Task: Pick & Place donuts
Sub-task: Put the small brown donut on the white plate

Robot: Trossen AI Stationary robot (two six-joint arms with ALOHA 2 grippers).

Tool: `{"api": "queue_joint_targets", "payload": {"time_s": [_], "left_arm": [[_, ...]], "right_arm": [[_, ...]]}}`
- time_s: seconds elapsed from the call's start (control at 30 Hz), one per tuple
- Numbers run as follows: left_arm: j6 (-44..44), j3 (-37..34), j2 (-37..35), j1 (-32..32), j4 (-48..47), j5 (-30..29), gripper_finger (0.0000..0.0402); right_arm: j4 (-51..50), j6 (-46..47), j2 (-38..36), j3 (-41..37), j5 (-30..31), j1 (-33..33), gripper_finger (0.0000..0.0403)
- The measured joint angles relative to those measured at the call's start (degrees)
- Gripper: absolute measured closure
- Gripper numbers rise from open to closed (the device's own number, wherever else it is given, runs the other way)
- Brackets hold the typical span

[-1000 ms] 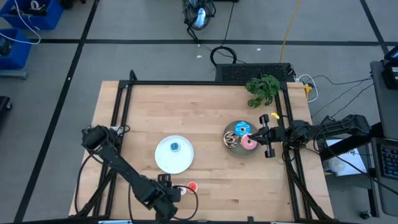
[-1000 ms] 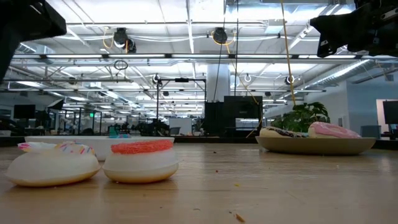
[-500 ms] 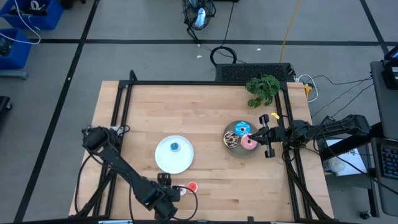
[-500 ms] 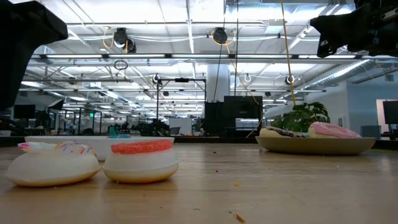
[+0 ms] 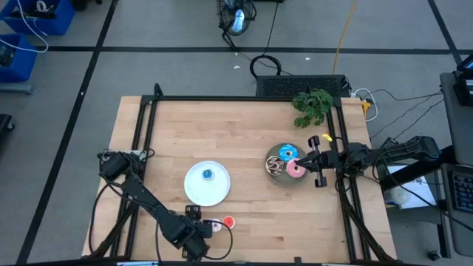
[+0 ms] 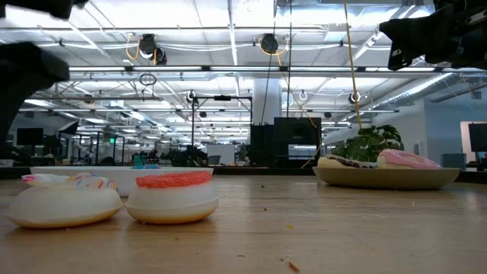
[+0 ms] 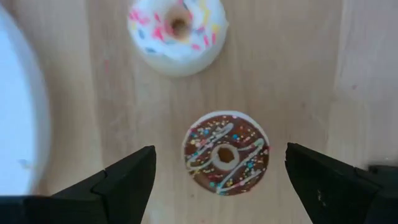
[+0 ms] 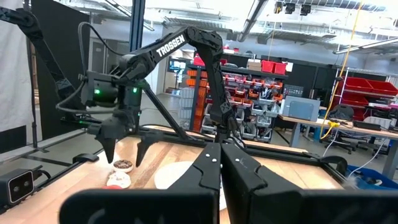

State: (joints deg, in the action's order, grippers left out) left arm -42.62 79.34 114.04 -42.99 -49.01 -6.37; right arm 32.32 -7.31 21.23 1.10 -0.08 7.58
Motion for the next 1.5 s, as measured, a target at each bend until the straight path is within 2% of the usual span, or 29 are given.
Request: {"api": "queue_joint_targets", "payload": {"time_s": [0.33,0.67,0.77,0.97,1.13,1.33,1.5], "left_arm": [[0.3,-3.9,0.0,1.0,5.9,2.1,0.0052],[-0.4,-4.5,-0.1,1.0,6.1,3.6,0.0054],[0.0,-4.5,-0.1,1.0,6.1,3.8,0.0074],[0.1,-4.5,-0.1,1.1,6.1,3.8,0.0149],[0.3,-4.5,-0.1,1.4,6.1,3.8,0.0188],[1.0,-4.0,-0.4,2.2,5.7,4.2,0.0219],[0.5,-4.0,-2.9,2.8,5.5,4.2,0.0215]], "right_arm": [[0.0,0.0,0.0,0.0,0.0,0.0,0.0403],[0.0,0.0,0.0,0.0,0.0,0.0,0.0403],[0.0,0.0,0.0,0.0,0.0,0.0,0.0403],[0.0,0.0,0.0,0.0,0.0,0.0,0.0403],[0.0,0.0,0.0,0.0,0.0,0.0,0.0403],[0.0,0.0,0.0,0.0,0.0,0.0,0.0403],[0.0,0.0,0.0,0.0,0.0,0.0,0.0403]]}}
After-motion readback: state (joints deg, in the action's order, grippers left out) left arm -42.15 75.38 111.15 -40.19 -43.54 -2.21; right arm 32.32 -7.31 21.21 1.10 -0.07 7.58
